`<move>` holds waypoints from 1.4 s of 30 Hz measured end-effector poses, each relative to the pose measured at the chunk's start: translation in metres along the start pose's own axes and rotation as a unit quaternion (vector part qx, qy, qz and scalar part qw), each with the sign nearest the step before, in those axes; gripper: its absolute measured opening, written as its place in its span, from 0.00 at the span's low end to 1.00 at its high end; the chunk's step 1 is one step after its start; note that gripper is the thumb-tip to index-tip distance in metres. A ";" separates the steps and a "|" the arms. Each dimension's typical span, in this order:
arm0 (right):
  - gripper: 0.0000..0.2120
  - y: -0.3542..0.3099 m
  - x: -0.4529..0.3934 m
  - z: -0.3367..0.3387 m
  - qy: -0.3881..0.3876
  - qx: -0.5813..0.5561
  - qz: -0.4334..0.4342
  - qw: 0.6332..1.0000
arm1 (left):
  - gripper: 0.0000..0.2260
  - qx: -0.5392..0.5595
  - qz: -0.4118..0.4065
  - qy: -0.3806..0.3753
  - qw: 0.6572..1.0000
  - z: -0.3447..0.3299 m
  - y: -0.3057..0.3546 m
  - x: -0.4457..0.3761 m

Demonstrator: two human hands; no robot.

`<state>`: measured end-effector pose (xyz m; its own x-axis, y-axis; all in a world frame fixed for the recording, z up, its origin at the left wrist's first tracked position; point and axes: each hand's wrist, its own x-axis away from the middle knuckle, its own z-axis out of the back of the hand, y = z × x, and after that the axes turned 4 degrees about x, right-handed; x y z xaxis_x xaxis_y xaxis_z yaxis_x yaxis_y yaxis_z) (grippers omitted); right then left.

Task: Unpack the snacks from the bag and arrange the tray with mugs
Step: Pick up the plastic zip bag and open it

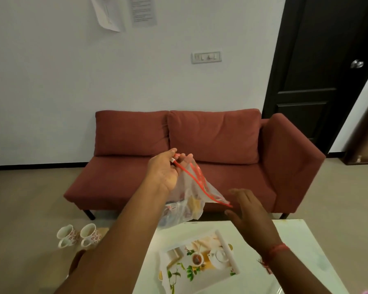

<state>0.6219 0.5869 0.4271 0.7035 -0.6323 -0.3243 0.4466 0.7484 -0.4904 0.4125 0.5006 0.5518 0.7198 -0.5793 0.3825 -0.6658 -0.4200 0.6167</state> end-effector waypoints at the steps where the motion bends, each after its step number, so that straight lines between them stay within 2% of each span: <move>1: 0.18 -0.001 -0.004 -0.003 0.013 -0.018 -0.012 1.000 | 0.04 0.008 -0.001 -0.004 1.000 0.001 0.005 0.001; 4: 0.06 -0.009 -0.014 -0.007 0.016 -0.067 -0.011 0.998 | 0.04 0.032 -0.010 -0.005 0.999 0.004 0.018 0.001; 7: 0.07 -0.016 -0.021 -0.004 0.029 -0.109 -0.002 0.994 | 0.03 0.047 -0.023 -0.002 0.999 0.007 0.033 -0.001; 13: 0.06 -0.024 -0.040 0.019 0.124 -0.112 0.048 0.985 | 0.04 0.035 -0.051 0.044 0.997 0.036 0.052 -0.019; 18: 0.05 -0.034 -0.052 0.038 0.159 -0.122 0.052 0.978 | 0.06 -0.069 -0.084 0.007 0.994 0.056 0.043 -0.023; 21: 0.05 -0.027 -0.058 0.049 0.162 -0.131 0.033 0.977 | 0.09 -0.173 -0.123 -0.020 0.977 0.062 0.039 -0.022; 27: 0.05 -0.011 -0.070 0.062 0.130 -0.138 -0.022 0.982 | 0.05 -0.353 -0.222 -0.034 0.908 0.062 0.034 -0.021; 32: 0.04 -0.002 -0.091 0.076 0.109 -0.115 -0.059 0.986 | 0.05 -0.485 -0.310 -0.007 0.818 0.056 0.032 -0.022; 34: 0.04 0.000 -0.101 0.083 0.081 -0.088 -0.073 0.990 | 0.06 -0.482 -0.327 -0.012 0.813 0.052 0.032 -0.021; 38: 0.05 -0.010 -0.114 0.089 0.018 -0.038 -0.074 0.996 | 0.07 -0.445 -0.325 -0.056 0.832 0.041 0.026 -0.015; 42: 0.16 -0.058 -0.123 0.079 -0.006 0.009 0.098 0.995 | 0.07 -0.448 -0.342 -0.105 0.819 0.026 0.014 -0.007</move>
<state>0.5529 0.6376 0.5591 0.7847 -0.4717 -0.4021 0.3102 0.8605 -0.4042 0.3929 0.4804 0.5396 0.7513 -0.5705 -0.3319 0.3587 -0.0692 0.9309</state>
